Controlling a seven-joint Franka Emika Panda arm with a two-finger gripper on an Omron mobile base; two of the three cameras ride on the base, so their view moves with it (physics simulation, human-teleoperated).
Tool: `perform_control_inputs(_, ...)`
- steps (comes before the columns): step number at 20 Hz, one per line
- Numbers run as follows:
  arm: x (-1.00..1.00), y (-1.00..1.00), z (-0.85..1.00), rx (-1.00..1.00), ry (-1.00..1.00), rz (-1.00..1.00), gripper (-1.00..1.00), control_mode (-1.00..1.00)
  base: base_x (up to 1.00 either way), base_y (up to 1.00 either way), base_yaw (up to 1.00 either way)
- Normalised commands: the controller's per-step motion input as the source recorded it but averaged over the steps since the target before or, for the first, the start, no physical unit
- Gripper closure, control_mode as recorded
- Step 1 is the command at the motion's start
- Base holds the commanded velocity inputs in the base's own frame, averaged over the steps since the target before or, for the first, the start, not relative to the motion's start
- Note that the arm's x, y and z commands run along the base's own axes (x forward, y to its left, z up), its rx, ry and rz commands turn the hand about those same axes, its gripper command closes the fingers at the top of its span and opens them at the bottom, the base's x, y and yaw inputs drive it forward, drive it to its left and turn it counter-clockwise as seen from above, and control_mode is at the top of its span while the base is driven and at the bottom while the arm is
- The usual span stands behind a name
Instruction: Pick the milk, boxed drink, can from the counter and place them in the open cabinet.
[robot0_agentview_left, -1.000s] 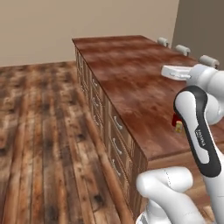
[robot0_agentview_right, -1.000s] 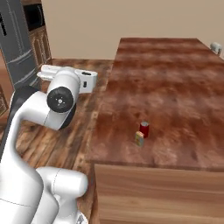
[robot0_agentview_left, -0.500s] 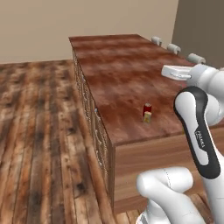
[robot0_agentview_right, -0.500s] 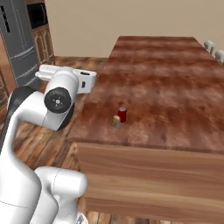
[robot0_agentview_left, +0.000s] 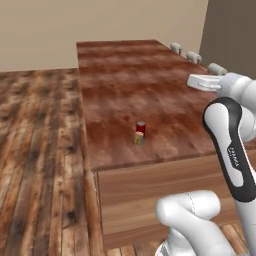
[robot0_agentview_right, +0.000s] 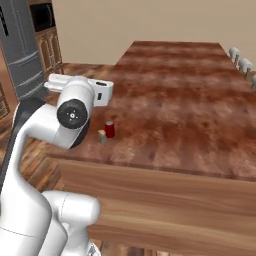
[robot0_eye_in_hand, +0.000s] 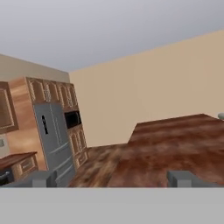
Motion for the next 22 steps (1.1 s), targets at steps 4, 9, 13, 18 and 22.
perform_control_inputs(4,0.0,0.0,0.0,0.0,0.0,0.0,-1.0,1.0,0.31,-0.31,0.0)
perform_control_inputs(9,0.0,0.0,0.0,0.0,0.0,0.0,-1.0,1.0,0.32,-0.37,0.0)
perform_control_inputs(13,0.0,0.0,0.0,0.0,0.0,0.0,-1.0,1.0,0.49,-0.42,0.0)
perform_control_inputs(18,0.0,0.0,0.0,0.0,0.0,0.0,-1.0,1.0,0.64,-0.42,0.0)
perform_control_inputs(22,0.0,0.0,0.0,0.0,0.0,0.0,-1.0,1.0,0.61,-0.42,0.0)
